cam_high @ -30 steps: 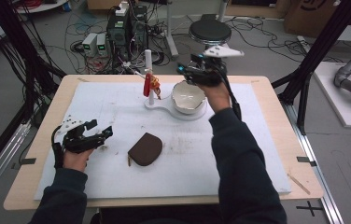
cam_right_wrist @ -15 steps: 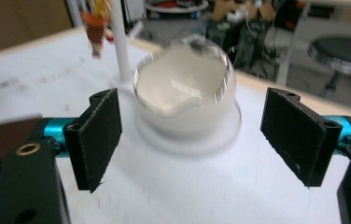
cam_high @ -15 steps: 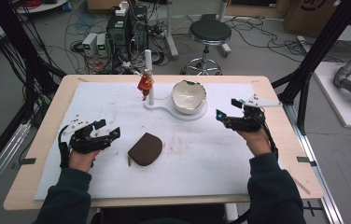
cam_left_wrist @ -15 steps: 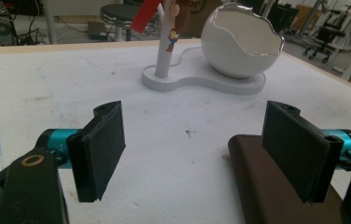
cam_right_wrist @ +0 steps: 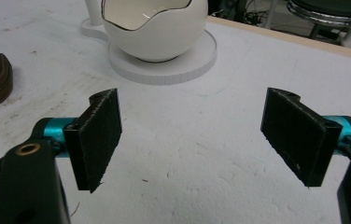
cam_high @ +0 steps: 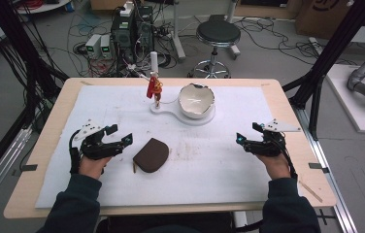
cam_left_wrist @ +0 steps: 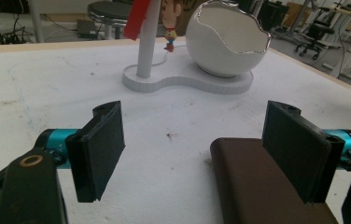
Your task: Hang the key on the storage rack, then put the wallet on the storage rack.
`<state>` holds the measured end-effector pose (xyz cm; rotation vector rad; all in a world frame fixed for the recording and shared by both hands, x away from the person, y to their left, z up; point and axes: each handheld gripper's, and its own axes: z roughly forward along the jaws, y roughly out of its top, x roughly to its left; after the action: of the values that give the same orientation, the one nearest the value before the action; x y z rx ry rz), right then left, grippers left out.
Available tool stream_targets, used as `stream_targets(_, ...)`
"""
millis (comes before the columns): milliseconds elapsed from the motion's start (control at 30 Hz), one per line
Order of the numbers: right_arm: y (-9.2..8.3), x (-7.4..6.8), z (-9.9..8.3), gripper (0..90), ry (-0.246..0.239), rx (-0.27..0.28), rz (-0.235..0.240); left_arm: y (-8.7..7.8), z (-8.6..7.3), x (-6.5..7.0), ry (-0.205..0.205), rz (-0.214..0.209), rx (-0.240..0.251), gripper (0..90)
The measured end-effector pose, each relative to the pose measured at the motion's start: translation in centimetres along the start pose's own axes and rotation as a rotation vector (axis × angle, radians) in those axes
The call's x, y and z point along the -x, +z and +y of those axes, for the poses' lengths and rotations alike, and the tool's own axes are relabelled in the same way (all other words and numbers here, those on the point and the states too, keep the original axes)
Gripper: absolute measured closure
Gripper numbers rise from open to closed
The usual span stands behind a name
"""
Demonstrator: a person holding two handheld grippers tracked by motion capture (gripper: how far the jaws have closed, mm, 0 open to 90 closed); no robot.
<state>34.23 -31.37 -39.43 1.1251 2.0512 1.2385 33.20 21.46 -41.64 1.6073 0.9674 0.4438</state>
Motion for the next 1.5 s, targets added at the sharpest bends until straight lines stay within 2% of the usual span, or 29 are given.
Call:
stream_targets(133, 0.3, 0.3, 0.0, 20.6, 0.023, 0.006, -0.019, -0.1, 0.0, 0.0, 0.000, 0.002, -0.006, 21.1)
stream_targets(267, 0.5, 0.1, 0.0, 20.7, 0.021, -0.005, -0.008, -0.4, -0.1, 0.1, 0.007, 0.005, 0.001, 21.1)
stream_targets(300, 0.6, -0.1, 0.0, 20.7, 0.009, -0.008, -0.007, -0.4, -0.1, 0.1, 0.004, 0.008, 0.001, 21.1)
stream_targets(400, 0.2, 0.0, 0.0, 20.7, 0.012, 0.005, -0.007, -0.2, 0.0, 0.1, -0.008, 0.007, 0.007, 21.1)
stream_targets(567, 0.0, 0.4, -0.2, 20.7, 0.030, 0.008, -0.016, 0.4, -0.2, 0.1, -0.012, -0.025, -0.032, 21.1)
stream_targets(667, 0.2, 0.3, -0.3, 20.8, 0.031, -0.003, -0.009, 0.6, -0.3, 0.3, 0.001, -0.036, -0.072, 21.1)
stream_targets(700, 0.2, 0.3, -0.3, 20.9, 0.030, 0.000, -0.007, 0.6, -0.3, 0.3, 0.001, -0.036, -0.072, 21.1)
stream_targets(767, 0.4, 0.4, -0.2, 20.9, 0.027, 0.001, -0.004, 0.9, -0.6, 0.4, -0.001, -0.039, -0.121, 21.1)
stream_targets(800, 0.4, 0.4, -0.2, 20.9, 0.027, 0.001, -0.004, 0.9, -0.6, 0.4, -0.001, -0.039, -0.121, 21.1)
stream_targets(833, 0.6, 0.4, -0.2, 20.9, 0.024, -0.002, 0.005, 1.2, -0.8, 0.7, -0.005, -0.047, -0.180, 21.1)
stream_targets(867, 0.6, 0.4, -0.2, 20.9, 0.028, -0.006, 0.009, 1.2, -0.8, 0.7, -0.005, -0.047, -0.180, 21.1)
stream_targets(900, 0.7, 0.4, -0.2, 20.9, 0.020, -0.005, 0.012, 1.4, -1.1, 1.0, -0.009, -0.061, -0.211, 21.8)
stream_targets(933, 0.7, 0.4, -0.2, 20.9, 0.020, -0.005, 0.012, 1.4, -1.1, 1.0, -0.009, -0.061, -0.211, 23.2)
stream_targets(967, 0.7, 0.3, -0.2, 20.9, 0.023, -0.007, 0.018, 1.8, -1.5, 1.2, -0.014, -0.077, -0.249, 24.2)
stream_targets(1000, 0.8, 0.3, -0.2, 20.9, 0.017, -0.005, 0.020, 1.8, -1.5, 1.2, -0.014, -0.077, -0.249, 24.3)
stream_targets(1067, 0.8, 0.2, -0.2, 21.0, 0.016, -0.010, 0.030, 2.1, -1.7, 1.3, -0.010, -0.081, -0.283, 25.7)
stream_targets(1267, 0.9, 0.4, -0.2, 21.2, 0.022, -0.010, 0.045, 2.9, -2.4, 1.2, -0.047, -0.121, -0.376, 26.3)
stream_targets(1400, 1.0, 0.2, -0.2, 21.2, 0.019, -0.009, 0.054, 3.0, -2.4, 1.0, -0.065, -0.134, -0.384, 27.6)
stream_targets(1500, 1.0, 0.1, -0.2, 21.3, 0.013, -0.012, 0.057, 3.1, -2.6, 0.7, -0.113, -0.160, -0.398, 28.6)
